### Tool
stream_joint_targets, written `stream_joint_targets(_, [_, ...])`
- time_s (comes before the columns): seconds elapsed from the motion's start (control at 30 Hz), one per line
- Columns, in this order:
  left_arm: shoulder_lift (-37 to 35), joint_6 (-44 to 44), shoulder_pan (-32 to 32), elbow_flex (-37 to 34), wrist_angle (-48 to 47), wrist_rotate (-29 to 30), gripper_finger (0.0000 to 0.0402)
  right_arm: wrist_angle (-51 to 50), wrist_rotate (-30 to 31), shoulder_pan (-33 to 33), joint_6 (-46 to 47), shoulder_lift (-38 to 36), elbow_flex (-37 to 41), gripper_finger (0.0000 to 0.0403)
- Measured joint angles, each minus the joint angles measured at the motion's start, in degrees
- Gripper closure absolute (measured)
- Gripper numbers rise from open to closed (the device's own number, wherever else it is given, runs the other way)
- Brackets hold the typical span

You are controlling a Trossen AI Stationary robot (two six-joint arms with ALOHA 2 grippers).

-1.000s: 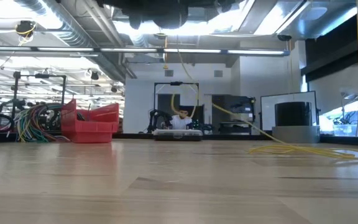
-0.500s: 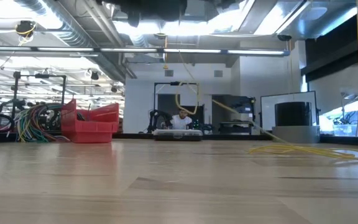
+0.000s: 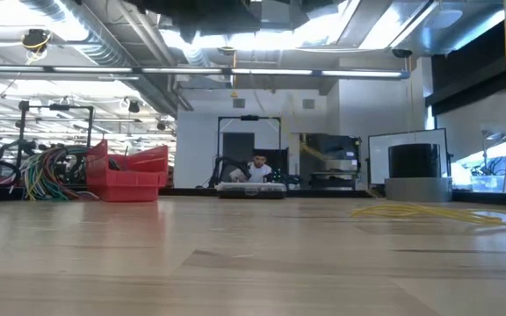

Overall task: Coil cords
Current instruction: Coil the yellow wire on the spool

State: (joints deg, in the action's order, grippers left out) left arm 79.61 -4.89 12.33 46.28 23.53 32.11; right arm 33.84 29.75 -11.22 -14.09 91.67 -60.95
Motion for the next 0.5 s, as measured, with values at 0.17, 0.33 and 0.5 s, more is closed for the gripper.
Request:
stream_joint_targets(0.17, [-0.3, -0.1, -0.1, 0.2, 0.0, 0.5, 0.0396, 1.9, -1.3, -0.1, -1.6, -1.4, -1.0, 0.0397])
stream_joint_targets(0.33, [-0.3, -0.2, -0.1, 0.2, -0.5, 0.9, 0.0396, 0.9, -1.9, -0.4, -4.2, -2.9, -2.1, 0.0397])
stream_joint_targets(0.5, [-0.5, -0.6, 0.0, 0.4, 0.0, 0.8, 0.0396, 0.9, -1.9, -0.5, -6.0, -5.1, -3.6, 0.0397])
